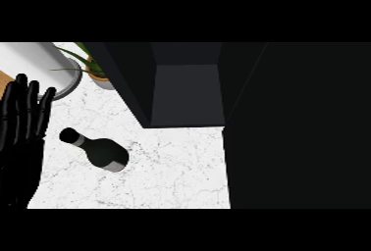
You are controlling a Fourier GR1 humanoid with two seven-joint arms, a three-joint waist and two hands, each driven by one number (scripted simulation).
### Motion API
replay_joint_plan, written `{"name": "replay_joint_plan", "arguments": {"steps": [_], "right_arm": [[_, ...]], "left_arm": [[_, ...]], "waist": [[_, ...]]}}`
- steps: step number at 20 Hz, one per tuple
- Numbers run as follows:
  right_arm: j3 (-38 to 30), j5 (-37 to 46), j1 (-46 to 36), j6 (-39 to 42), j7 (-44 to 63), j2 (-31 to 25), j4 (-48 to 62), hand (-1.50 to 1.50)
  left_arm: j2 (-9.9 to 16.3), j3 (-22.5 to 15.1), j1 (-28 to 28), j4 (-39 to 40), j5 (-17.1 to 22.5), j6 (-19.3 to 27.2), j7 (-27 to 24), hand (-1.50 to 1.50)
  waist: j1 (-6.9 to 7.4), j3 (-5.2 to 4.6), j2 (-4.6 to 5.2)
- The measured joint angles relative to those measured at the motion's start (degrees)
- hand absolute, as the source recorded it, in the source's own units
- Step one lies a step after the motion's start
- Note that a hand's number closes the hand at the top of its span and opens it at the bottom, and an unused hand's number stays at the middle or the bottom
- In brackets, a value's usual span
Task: Pick up the wine, place it into the cabinet and close the cabinet
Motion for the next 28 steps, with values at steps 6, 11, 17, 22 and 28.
{"name": "replay_joint_plan", "arguments": {"steps": [6, 11, 17, 22, 28], "right_arm": [[-0.8, -3.5, 6.2, 3.6, -2.0, -0.6, -3.9, -1.5], [2.6, -9.1, 9.3, 9.2, 3.1, -2.9, -6.7, -1.5], [3.5, -13.3, 10.4, 10.0, 11.5, -4.2, -14.4, -1.5], [2.3, -15.5, 8.5, 9.5, 16.4, -4.7, -16.4, -1.5], [1.7, -15.3, 7.3, 9.2, 19.2, -4.7, -17.0, -1.5]], "left_arm": [[-2.4, -5.8, 3.6, -1.3, 0.9, -2.5, -1.9, -1.5], [-5.2, -12.2, 7.9, -2.1, 10.6, -2.2, 2.9, -1.5], [-6.1, -16.8, 8.7, -8.9, 13.5, 1.3, 10.8, -1.5], [-6.3, -21.9, 9.3, -15.1, 10.8, 6.1, 15.6, -1.5], [-6.3, -23.1, 5.4, -17.7, 9.4, 11.4, 20.6, -1.5]], "waist": [[1.16, 0.68, -0.63], [1.33, 0.77, -0.81], [1.57, 0.85, -0.81], [1.67, 0.87, -0.81], [1.56, 0.88, -0.78]]}}
